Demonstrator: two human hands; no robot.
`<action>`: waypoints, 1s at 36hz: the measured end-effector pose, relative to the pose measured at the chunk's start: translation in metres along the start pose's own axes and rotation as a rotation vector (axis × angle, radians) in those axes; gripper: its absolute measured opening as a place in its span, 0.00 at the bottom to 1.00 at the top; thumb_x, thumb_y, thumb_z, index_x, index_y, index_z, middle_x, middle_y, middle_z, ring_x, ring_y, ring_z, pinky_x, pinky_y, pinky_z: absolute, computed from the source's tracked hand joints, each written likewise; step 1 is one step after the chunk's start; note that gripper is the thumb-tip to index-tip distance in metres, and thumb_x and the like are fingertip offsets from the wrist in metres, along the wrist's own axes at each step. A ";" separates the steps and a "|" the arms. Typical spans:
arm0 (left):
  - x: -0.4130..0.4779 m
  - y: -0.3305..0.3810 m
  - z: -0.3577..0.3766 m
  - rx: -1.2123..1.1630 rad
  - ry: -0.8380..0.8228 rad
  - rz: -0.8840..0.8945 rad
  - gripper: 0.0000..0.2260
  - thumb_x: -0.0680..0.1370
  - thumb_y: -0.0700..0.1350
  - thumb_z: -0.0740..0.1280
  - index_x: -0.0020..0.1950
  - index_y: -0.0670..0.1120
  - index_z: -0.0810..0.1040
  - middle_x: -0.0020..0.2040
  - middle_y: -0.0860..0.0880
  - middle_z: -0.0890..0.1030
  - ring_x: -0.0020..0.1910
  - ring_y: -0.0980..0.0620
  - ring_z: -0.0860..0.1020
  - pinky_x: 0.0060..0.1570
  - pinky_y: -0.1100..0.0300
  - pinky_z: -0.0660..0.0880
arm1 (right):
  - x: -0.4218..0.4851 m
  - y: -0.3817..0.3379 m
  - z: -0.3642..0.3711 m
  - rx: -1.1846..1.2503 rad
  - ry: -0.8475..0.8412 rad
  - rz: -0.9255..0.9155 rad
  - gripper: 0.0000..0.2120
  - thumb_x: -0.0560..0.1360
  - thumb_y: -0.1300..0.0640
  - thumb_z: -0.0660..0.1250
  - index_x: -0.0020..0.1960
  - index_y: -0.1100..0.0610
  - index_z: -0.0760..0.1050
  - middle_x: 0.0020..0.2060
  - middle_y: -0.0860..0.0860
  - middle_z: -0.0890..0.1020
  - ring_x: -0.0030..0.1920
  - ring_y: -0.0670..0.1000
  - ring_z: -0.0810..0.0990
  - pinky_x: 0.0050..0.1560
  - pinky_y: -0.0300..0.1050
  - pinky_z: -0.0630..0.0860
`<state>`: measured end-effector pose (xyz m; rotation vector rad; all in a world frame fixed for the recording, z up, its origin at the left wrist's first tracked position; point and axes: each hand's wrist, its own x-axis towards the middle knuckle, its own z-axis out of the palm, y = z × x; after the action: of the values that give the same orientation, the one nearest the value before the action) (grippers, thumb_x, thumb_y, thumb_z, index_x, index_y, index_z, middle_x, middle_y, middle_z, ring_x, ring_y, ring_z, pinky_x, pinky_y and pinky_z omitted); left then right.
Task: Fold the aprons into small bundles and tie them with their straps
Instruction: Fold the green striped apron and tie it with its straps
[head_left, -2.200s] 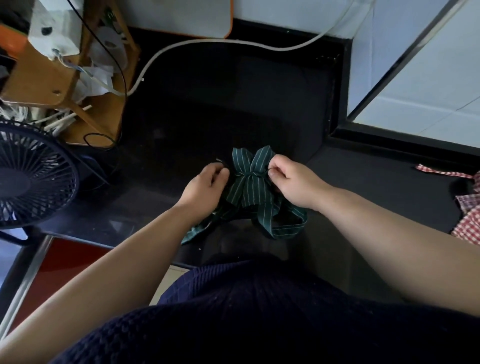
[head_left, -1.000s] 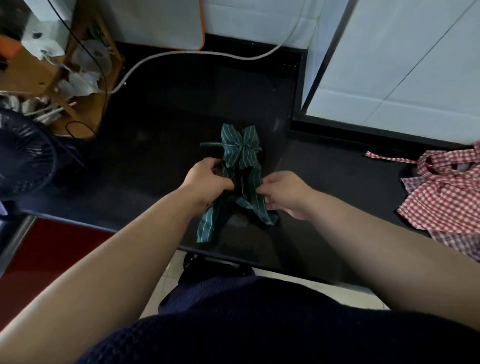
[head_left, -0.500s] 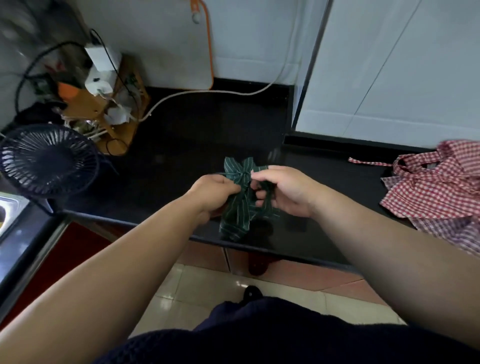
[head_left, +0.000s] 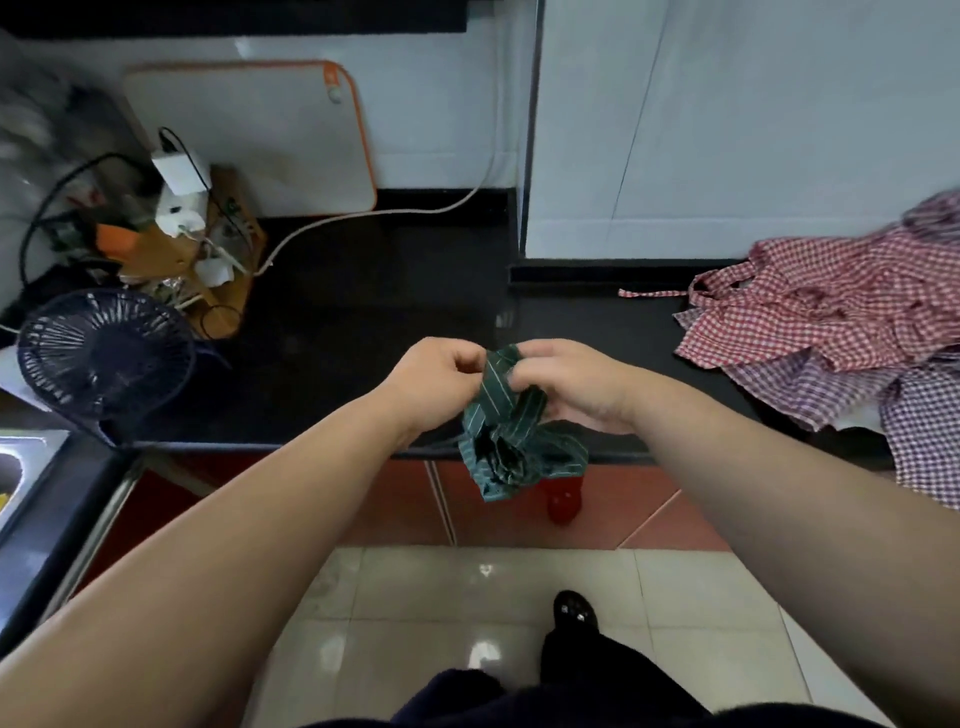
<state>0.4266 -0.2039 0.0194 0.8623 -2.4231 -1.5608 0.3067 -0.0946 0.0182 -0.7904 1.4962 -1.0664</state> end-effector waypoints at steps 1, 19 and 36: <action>0.001 0.004 0.003 0.091 0.030 0.036 0.04 0.74 0.44 0.72 0.44 0.43 0.83 0.38 0.51 0.80 0.36 0.56 0.76 0.39 0.60 0.73 | -0.007 -0.001 -0.002 0.050 -0.002 0.002 0.11 0.65 0.57 0.63 0.46 0.60 0.73 0.42 0.59 0.77 0.45 0.56 0.77 0.52 0.53 0.73; 0.029 0.084 0.085 -0.113 -0.378 0.036 0.05 0.73 0.40 0.72 0.37 0.46 0.79 0.35 0.47 0.79 0.39 0.49 0.75 0.49 0.52 0.71 | -0.105 0.007 -0.107 -0.372 0.418 0.022 0.07 0.71 0.66 0.67 0.36 0.58 0.75 0.34 0.53 0.76 0.37 0.49 0.75 0.42 0.41 0.75; 0.111 0.271 0.180 -0.468 0.075 0.369 0.04 0.78 0.36 0.67 0.48 0.45 0.77 0.31 0.53 0.69 0.28 0.57 0.67 0.32 0.64 0.69 | -0.203 -0.081 -0.305 0.331 0.685 -0.568 0.09 0.78 0.71 0.58 0.44 0.59 0.67 0.36 0.55 0.69 0.32 0.50 0.72 0.37 0.46 0.75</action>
<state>0.1568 -0.0384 0.1524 0.3555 -1.8972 -1.7858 0.0424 0.1207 0.1746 -0.6525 1.6061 -2.1122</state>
